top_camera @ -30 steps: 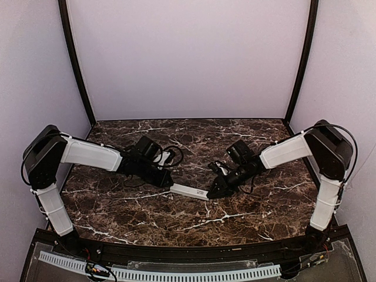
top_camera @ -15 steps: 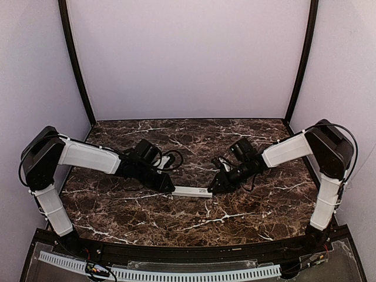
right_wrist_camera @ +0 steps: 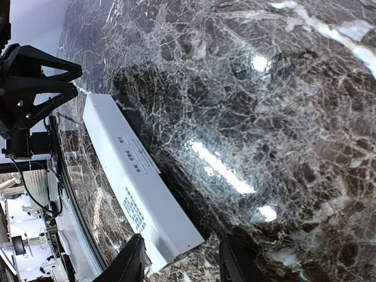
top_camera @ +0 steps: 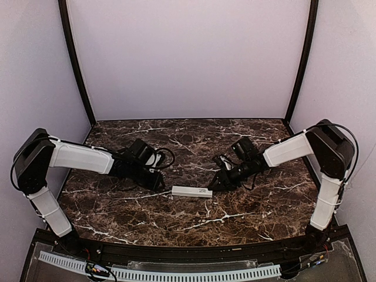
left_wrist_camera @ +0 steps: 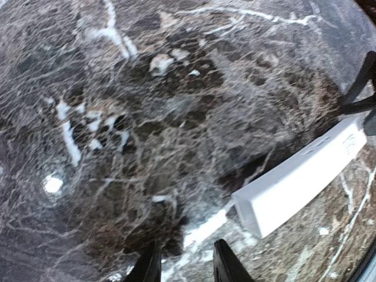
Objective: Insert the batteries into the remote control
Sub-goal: Load the battery cover onto the remote control without the battery cover, then press the battery cover on the remote control.
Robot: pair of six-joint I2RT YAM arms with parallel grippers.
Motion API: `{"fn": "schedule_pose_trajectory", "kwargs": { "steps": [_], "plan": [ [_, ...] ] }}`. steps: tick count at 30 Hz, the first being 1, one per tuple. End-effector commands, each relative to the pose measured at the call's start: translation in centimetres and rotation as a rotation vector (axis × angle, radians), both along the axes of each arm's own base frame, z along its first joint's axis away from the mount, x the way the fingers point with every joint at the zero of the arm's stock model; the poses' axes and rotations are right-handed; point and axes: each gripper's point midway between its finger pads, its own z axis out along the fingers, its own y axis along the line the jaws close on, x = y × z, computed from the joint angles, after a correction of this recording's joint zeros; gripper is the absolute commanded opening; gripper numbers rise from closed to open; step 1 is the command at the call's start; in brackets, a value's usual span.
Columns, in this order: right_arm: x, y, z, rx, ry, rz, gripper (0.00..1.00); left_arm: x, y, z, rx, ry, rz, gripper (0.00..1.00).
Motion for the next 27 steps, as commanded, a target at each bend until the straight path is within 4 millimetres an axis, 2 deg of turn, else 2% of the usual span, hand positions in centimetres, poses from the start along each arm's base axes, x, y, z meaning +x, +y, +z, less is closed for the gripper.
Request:
{"fn": "schedule_pose_trajectory", "kwargs": {
  "steps": [1, 15, 27],
  "plan": [
    [-0.5, -0.5, 0.5, 0.009, -0.001, -0.007, 0.43, 0.3, 2.0, -0.6, 0.222, -0.069, -0.002, 0.29],
    [-2.0, 0.2, 0.3, 0.061, 0.076, -0.007, 0.39, -0.3, -1.0, -2.2, 0.391, -0.120, -0.110, 0.23],
    [-2.1, 1.1, 0.0, 0.110, 0.097, 0.014, 0.33, -1.3, -4.0, -2.7, 0.418, -0.122, -0.184, 0.16]
  ]
}}
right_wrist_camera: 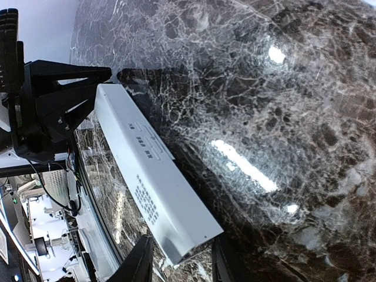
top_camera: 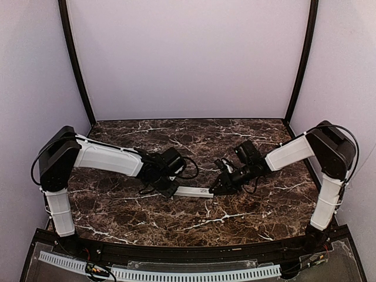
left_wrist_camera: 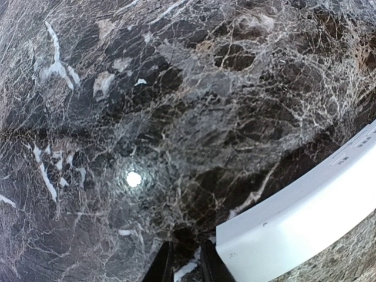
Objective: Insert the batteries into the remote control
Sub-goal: Press the battery cover on the remote control.
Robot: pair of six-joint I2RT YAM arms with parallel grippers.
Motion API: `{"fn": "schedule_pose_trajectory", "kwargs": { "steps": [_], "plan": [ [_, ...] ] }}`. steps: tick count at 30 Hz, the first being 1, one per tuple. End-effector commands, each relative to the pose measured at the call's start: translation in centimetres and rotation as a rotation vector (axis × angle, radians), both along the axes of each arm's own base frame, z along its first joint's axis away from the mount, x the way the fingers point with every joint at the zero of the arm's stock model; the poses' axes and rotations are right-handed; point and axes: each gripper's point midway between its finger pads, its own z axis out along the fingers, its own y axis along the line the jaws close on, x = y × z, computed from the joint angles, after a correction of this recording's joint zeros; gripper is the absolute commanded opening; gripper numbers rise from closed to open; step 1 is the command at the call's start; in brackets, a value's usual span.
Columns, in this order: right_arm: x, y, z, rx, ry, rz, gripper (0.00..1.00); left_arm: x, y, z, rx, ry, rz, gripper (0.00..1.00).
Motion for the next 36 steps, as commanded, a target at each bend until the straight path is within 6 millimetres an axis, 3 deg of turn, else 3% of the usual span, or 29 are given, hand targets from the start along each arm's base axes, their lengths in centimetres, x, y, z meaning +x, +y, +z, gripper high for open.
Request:
{"fn": "schedule_pose_trajectory", "kwargs": {
  "steps": [1, 29, 36],
  "plan": [
    [-0.5, 1.0, -0.2, 0.052, 0.010, 0.031, 0.33, -1.4, -1.1, -0.6, 0.017, 0.040, -0.049, 0.16],
    [-0.9, 2.8, 0.7, 0.131, 0.027, 0.066, 0.28, -4.3, -6.5, -0.4, -0.158, 0.129, -0.144, 0.10],
    [-1.0, 1.5, -0.3, 0.084, 0.024, 0.028, 0.29, -3.0, -3.3, -0.8, -0.091, 0.113, -0.035, 0.10]
  ]
}}
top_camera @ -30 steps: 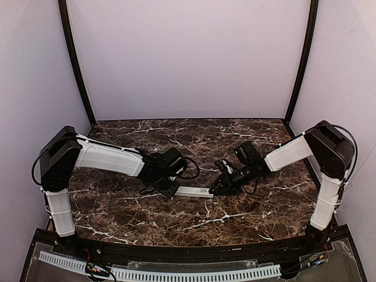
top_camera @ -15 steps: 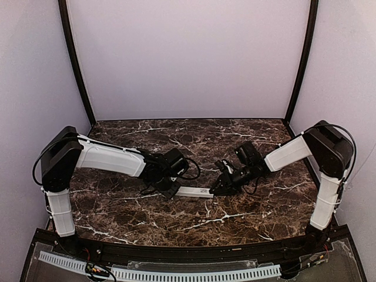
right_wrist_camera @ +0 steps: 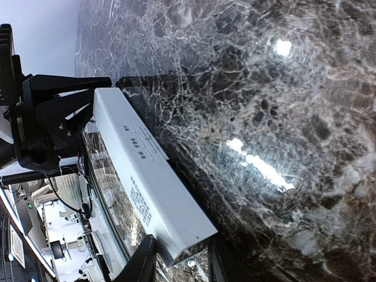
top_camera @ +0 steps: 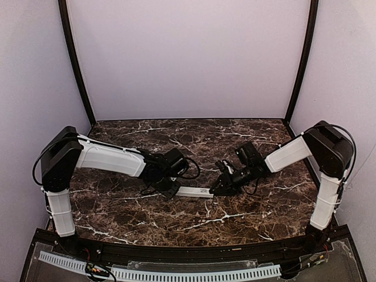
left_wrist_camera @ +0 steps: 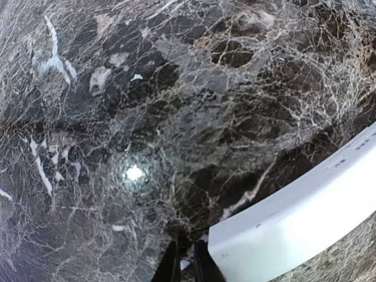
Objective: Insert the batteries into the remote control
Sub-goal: Press the battery cover on the remote control.
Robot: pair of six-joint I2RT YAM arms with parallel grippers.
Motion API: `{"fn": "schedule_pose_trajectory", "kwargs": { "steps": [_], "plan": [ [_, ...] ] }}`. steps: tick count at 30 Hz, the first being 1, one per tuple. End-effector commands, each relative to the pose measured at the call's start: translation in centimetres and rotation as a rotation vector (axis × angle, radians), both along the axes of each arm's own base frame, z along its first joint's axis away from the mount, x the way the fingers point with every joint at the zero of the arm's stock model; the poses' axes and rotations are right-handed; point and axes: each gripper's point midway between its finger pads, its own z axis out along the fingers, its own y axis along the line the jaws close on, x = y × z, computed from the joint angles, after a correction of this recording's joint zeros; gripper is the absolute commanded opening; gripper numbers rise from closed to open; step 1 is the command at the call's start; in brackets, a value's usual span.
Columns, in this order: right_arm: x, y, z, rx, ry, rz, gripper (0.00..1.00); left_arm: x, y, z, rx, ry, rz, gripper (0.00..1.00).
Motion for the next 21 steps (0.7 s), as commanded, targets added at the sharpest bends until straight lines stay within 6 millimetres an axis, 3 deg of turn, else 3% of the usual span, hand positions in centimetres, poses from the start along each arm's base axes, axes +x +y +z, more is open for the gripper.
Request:
{"fn": "schedule_pose_trajectory", "kwargs": {
  "steps": [1, 5, 13, 17, 21],
  "plan": [
    [-0.8, 1.0, 0.1, 0.052, -0.051, 0.043, 0.29, -2.3, -2.4, -0.5, -0.109, 0.098, -0.029, 0.10],
    [-1.0, -0.1, -0.6, 0.032, -0.038, 0.023, 0.32, -1.6, 1.2, -1.1, -0.057, 0.093, 0.057, 0.10],
    [-1.2, -0.6, -0.6, 0.020, -0.037, 0.015, 0.37, -2.0, 4.5, -1.4, 0.020, 0.089, 0.089, 0.12],
    [-1.2, -0.6, -0.5, 0.026, -0.035, 0.018, 0.39, -2.1, 4.7, -1.4, 0.030, 0.088, 0.087, 0.13],
    [-1.2, -0.4, -0.4, 0.033, -0.029, 0.025, 0.38, -2.3, 2.6, -1.1, 0.007, 0.084, 0.020, 0.13]
  ]
}}
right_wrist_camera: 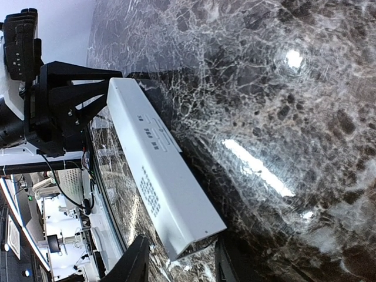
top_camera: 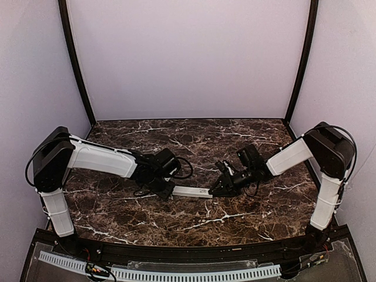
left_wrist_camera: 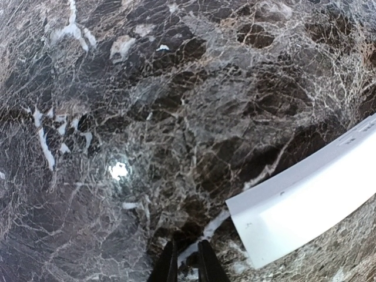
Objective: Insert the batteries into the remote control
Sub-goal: Press the battery cover on the remote control, then pick up the remote control from the center of the board.
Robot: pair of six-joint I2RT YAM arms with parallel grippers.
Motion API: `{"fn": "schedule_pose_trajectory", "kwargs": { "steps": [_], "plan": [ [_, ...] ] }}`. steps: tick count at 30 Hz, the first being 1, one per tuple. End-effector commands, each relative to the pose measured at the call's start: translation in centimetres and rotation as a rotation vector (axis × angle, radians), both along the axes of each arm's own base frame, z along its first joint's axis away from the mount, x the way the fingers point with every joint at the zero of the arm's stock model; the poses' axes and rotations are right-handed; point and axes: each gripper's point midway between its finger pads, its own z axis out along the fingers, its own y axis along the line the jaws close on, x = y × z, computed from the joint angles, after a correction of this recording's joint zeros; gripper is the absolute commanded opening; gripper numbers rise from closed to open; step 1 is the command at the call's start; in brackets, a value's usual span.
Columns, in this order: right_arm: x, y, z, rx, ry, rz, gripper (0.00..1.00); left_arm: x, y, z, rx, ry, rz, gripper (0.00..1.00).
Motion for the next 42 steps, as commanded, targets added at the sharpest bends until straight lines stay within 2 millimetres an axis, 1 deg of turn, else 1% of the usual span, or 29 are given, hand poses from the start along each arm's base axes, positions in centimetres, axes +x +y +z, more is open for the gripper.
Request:
{"fn": "schedule_pose_trajectory", "kwargs": {
  "steps": [1, 3, 6, 9, 13, 16, 17, 18, 19, 20, 21, 22, 23, 24, 25, 26, 27, 29, 30, 31, 32, 33, 35, 37, 38, 39, 40, 41, 42],
  "plan": [
    [-0.6, -0.3, -0.7, -0.020, 0.019, 0.008, 0.37, -1.8, -0.2, -1.1, 0.059, 0.057, -0.076, 0.13],
    [-0.6, -0.1, -0.6, -0.014, 0.018, 0.013, 0.36, -2.4, -1.7, -1.2, 0.054, 0.061, -0.120, 0.13],
    [-0.5, 0.2, -0.2, -0.002, 0.013, 0.020, 0.35, -3.0, -3.1, -1.5, 0.040, 0.073, -0.157, 0.13],
    [-0.6, 0.8, 0.0, 0.011, 0.012, 0.034, 0.33, -3.3, -3.9, -1.4, 0.035, 0.074, -0.184, 0.13],
    [-0.5, 0.9, 0.0, 0.011, 0.011, 0.038, 0.33, -3.1, -3.2, -1.4, 0.066, 0.059, -0.179, 0.13],
    [-0.3, 0.5, 0.0, 0.010, 0.010, 0.029, 0.36, -2.7, -2.5, -1.0, 0.069, 0.051, -0.157, 0.14],
    [0.0, 0.2, 0.1, 0.010, 0.007, 0.021, 0.38, -2.5, -1.8, -1.1, 0.068, 0.057, -0.140, 0.15],
    [0.2, -0.1, 0.2, 0.009, 0.002, 0.015, 0.39, -2.3, -1.9, -0.4, 0.038, 0.050, -0.134, 0.17],
    [0.4, -0.4, 0.5, 0.010, -0.006, 0.008, 0.41, -2.0, -1.0, -0.5, 0.033, 0.057, -0.117, 0.21],
    [0.6, -0.6, 0.8, 0.013, -0.019, 0.004, 0.43, -1.8, -1.3, 0.4, -0.008, 0.044, -0.125, 0.24],
    [0.8, -0.9, 1.2, 0.017, -0.038, 0.002, 0.46, -1.6, -0.5, 0.4, -0.012, 0.047, -0.116, 0.33],
    [1.0, -1.0, 1.6, 0.018, -0.058, 0.001, 0.48, -1.2, -0.6, 1.6, -0.036, 0.017, -0.130, 0.38],
    [1.2, -1.2, 2.1, 0.016, -0.081, 0.002, 0.49, -1.1, -0.1, 1.8, -0.034, 0.010, -0.132, 0.47],
    [1.4, -1.4, 2.5, 0.016, -0.104, 0.002, 0.50, -0.9, 0.0, 2.6, -0.049, -0.017, -0.147, 0.52],
    [1.6, -1.6, 3.0, 0.016, -0.126, -0.002, 0.51, -0.7, 0.1, 3.1, -0.060, -0.028, -0.152, 0.59],
    [1.9, -1.8, 3.5, 0.018, -0.146, -0.009, 0.51, -0.6, -0.1, 3.8, -0.079, -0.052, -0.172, 0.63],
    [2.1, -2.1, 3.9, 0.021, -0.162, -0.015, 0.52, -0.3, 0.0, 4.2, -0.089, -0.061, -0.177, 0.69],
    [2.6, -2.8, 4.5, 0.021, -0.189, -0.031, 0.54, -0.3, -0.5, 5.0, -0.122, -0.069, -0.221, 0.75],
    [2.8, -3.1, 4.8, 0.022, -0.205, -0.038, 0.54, -0.3, -1.0, 5.7, -0.138, -0.083, -0.271, 0.76],
    [3.0, -3.4, 5.1, 0.019, -0.223, -0.039, 0.55, -1.1, -1.9, 5.9, -0.182, -0.054, -0.322, 0.78],
    [3.2, -3.7, 5.4, 0.013, -0.244, -0.043, 0.56, -1.3, -2.6, 6.5, -0.189, -0.065, -0.397, 0.79],
    [3.3, -4.0, 5.8, 0.007, -0.272, -0.045, 0.57, -2.3, -3.4, 6.7, -0.231, -0.037, -0.466, 0.79],
    [3.7, -4.4, 6.7, -0.011, -0.348, -0.051, 0.60, -3.4, -4.7, 7.4, -0.276, -0.028, -0.593, 0.79],
    [4.2, -4.9, 8.3, -0.031, -0.445, -0.059, 0.63, -3.8, -5.5, 7.8, -0.288, -0.051, -0.709, 0.78],
    [4.5, -5.3, 9.7, -0.035, -0.515, -0.072, 0.65, -3.9, -5.9, 8.1, -0.294, -0.060, -0.742, 0.78],
    [4.9, -5.8, 10.8, -0.052, -0.592, -0.091, 0.67, -4.2, -6.1, 7.8, -0.287, -0.058, -0.798, 0.76],
    [5.1, -6.3, 11.9, -0.059, -0.652, -0.108, 0.69, -4.0, -6.3, 8.1, -0.285, -0.067, -0.819, 0.75],
    [5.3, -6.7, 13.1, -0.060, -0.712, -0.126, 0.72, -4.0, -6.4, 7.6, -0.266, -0.071, -0.857, 0.74],
    [5.4, -7.0, 14.3, -0.052, -0.771, -0.148, 0.74, -3.8, -6.7, 7.9, -0.263, -0.084, -0.878, 0.74]
  ]
}}
